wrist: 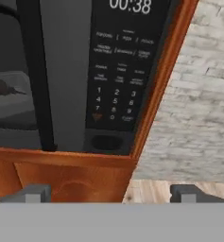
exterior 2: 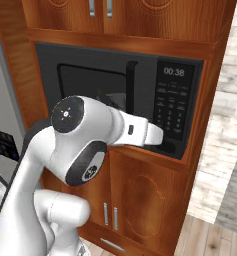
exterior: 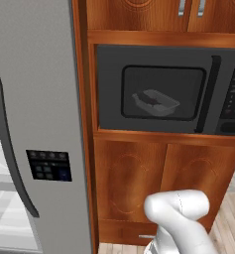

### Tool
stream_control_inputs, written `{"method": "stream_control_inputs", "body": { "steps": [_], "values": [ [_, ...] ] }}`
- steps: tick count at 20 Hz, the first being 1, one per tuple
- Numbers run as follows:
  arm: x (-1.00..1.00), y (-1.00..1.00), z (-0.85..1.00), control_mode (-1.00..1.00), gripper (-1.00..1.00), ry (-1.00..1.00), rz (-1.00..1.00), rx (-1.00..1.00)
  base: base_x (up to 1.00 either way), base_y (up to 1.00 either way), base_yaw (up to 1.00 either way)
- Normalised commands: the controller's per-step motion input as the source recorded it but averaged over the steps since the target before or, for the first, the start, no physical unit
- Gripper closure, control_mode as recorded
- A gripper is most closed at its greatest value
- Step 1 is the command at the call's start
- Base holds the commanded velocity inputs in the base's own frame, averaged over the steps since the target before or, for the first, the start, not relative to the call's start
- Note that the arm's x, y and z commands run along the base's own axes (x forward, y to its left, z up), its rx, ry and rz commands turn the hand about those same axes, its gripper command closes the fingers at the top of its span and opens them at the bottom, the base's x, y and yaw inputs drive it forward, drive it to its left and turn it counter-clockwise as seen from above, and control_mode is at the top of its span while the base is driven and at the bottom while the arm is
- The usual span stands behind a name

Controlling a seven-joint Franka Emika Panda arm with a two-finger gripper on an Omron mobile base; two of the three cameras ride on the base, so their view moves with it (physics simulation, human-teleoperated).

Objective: Place the tupperware containing the fish and eggplant meal in the microwave. Close the microwave door and press the start button to reheat the meal.

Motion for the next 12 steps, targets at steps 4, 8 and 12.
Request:
{"method": "stream_control_inputs", "body": {
  "steps": [4,8,12],
  "values": [
    [-0.04,-0.25,-0.03,-1.00,-1.00,-0.48,-0.10,0.31,0.00,0.00,0.00],
    [0.00,-0.03,-0.08,-1.00,1.00,-0.26,-0.15,0.21,0.00,0.00,0.00],
    [0.00,-0.03,-0.08,-1.00,1.00,-0.16,-0.18,0.21,0.00,0.00,0.00]
  ]
}}
